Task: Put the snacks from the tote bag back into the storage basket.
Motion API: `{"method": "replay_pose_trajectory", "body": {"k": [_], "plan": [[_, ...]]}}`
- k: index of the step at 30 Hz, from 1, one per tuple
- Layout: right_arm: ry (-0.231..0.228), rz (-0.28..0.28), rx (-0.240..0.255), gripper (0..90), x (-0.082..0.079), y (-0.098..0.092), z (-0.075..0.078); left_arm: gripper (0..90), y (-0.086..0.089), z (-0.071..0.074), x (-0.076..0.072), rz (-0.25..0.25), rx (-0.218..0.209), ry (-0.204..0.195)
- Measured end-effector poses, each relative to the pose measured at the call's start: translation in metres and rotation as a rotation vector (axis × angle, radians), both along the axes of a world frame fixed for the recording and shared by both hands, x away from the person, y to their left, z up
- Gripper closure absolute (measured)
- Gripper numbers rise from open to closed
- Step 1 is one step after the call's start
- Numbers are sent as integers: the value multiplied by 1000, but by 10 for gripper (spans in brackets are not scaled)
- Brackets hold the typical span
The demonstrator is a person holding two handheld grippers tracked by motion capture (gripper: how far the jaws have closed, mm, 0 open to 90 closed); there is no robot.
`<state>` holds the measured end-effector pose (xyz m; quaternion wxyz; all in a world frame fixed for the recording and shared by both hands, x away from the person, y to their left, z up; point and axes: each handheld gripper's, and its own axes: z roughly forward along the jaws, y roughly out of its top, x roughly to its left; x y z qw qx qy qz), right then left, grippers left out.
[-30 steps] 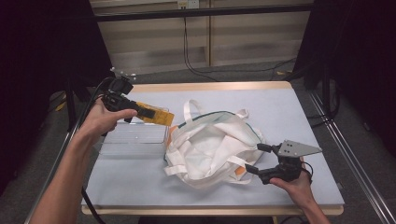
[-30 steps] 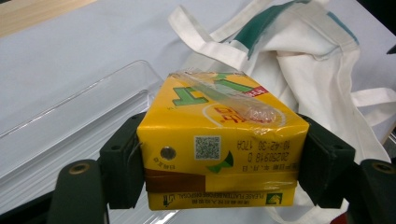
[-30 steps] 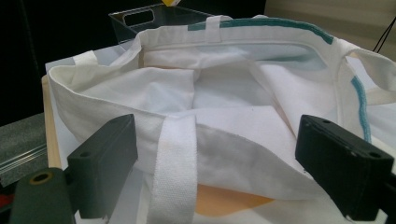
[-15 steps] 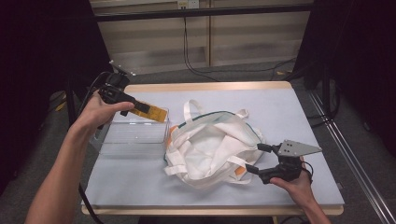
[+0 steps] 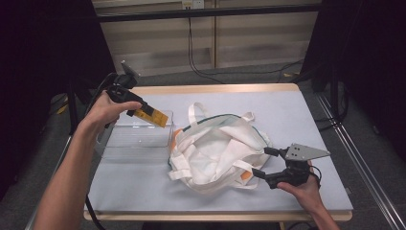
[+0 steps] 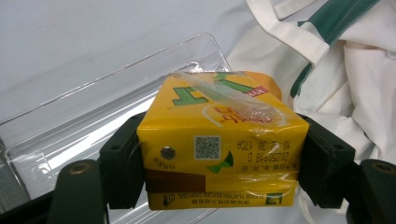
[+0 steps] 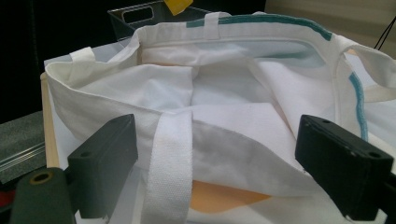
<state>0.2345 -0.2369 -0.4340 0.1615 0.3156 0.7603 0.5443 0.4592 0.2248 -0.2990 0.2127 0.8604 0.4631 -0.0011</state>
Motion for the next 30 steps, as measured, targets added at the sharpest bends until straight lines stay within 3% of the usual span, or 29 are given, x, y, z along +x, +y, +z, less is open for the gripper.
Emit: {"method": "replay_pose_trajectory", "body": {"k": [14,22,27,30], "plan": [[16,20,-4,130,1,4,-5,278,-12,-17,19,126,55,63],[17,11,-1,130,2,1,-5,277,-25,-21,25,153,67,83],[14,17,-3,130,3,2,-5,277,-34,-25,28,153,110,85],[16,18,-4,130,4,2,-5,277,-36,-29,30,168,111,98]]}}
